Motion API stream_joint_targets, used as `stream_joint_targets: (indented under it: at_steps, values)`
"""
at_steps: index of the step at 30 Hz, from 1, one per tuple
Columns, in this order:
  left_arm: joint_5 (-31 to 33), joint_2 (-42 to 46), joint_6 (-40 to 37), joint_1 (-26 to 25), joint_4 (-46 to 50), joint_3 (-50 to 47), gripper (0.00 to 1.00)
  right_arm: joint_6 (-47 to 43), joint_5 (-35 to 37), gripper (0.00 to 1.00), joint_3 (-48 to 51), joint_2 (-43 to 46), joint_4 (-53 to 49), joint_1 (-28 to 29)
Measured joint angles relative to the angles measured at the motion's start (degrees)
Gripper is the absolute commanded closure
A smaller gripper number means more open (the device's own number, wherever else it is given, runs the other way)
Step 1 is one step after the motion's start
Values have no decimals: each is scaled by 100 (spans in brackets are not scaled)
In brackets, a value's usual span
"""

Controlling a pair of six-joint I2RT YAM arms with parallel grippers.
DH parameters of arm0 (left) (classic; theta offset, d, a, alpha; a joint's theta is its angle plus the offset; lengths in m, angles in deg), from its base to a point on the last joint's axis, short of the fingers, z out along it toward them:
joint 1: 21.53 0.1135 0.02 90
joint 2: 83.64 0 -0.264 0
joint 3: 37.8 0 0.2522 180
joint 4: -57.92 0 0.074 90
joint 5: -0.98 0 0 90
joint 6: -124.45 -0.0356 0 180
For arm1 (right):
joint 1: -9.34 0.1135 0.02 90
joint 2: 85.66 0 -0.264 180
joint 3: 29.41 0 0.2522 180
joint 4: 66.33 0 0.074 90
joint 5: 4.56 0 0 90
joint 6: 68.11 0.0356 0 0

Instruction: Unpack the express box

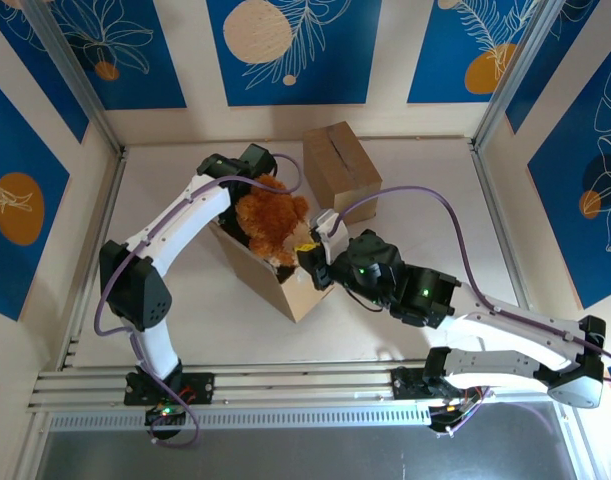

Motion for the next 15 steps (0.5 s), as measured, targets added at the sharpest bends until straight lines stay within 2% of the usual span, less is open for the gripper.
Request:
stream_joint_targets:
  at_steps: [11, 15]
  values:
    - [391, -127, 341, 192, 114, 79, 100, -83, 153, 100, -74, 822, -275, -94]
    - [402, -247, 612, 498, 212, 221, 100, -162, 345, 100, -404, 968, -564, -450]
